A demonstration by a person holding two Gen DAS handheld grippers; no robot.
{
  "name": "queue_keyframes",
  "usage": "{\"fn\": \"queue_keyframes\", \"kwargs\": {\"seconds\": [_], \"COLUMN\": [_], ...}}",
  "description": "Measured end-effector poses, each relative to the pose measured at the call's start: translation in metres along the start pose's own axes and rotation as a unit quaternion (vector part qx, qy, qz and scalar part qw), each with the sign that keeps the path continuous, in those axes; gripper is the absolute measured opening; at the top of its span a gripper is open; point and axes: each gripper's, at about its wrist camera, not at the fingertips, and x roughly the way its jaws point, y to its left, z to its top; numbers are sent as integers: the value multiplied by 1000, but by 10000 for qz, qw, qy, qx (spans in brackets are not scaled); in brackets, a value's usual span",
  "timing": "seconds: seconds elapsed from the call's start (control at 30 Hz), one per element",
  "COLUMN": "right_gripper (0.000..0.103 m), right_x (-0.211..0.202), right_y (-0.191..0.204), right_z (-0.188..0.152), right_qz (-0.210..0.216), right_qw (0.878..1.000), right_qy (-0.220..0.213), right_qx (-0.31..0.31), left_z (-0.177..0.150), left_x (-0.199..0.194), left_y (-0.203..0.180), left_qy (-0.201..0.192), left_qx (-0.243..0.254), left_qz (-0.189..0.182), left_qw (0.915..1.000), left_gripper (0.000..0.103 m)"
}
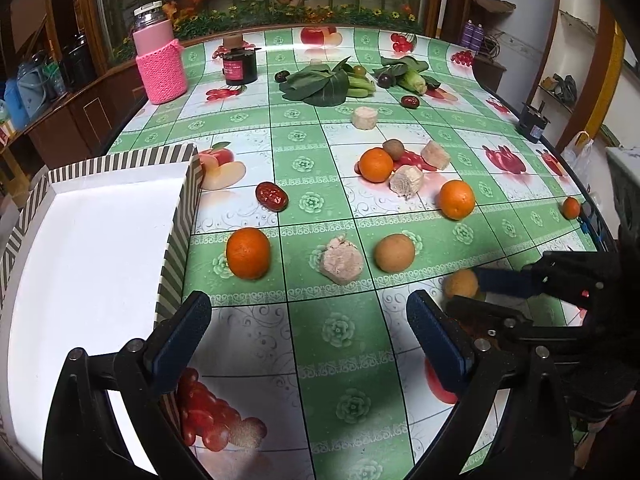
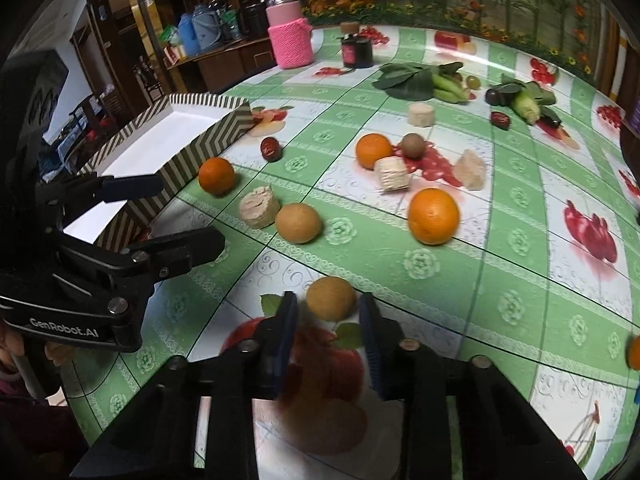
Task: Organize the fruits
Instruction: 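Grasp the tan round fruit with the right gripper while the left tool approaches a brown round fruit, then close the left gripper on the brown round fruit and lift it while the right holds its fruit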
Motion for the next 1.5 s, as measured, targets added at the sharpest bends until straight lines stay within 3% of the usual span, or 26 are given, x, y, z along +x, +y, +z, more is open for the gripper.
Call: {"fn": "queue_keyframes", "kwargs": {"seconds": [0.2,0.33,0.53,0.67,0.93,1.33,1.5], "right_gripper": [26,26,27,27,27,27,27], "right_x": [-3,-4,-2,-2,-1,-1,-1], "right_y": [-5,-13,-15,-13,-17,-17,-18], "right_z": [0,1,3,4,4,4,5], "right_qz": [-11,-30,-10,0,25,77,69], "right_qw": [9999,9998,9997,9998,9997,9997,9997], "right_qy": [-102,-86,-57,-57,-47,-53,-51], "right_qx": [85,198,225,188,249,229,248], "left_z": [5,11,15,18,11,12,13], "left_x": [11,22,24,22,12,42,41], "left_y": [-3,-4,-9,-11,-13,-16,-16], "left_qy": [103,227,104,34,38,257,193], "left_qx": [170,233,499,605,751,817,829], "left_qz": [-19,-87,26,73,-437,-252,-199], "left_qw": [9998,9994,9987,9981,9962,9960,9962], "left_gripper": [92,83,83,74,74,74,63]}}
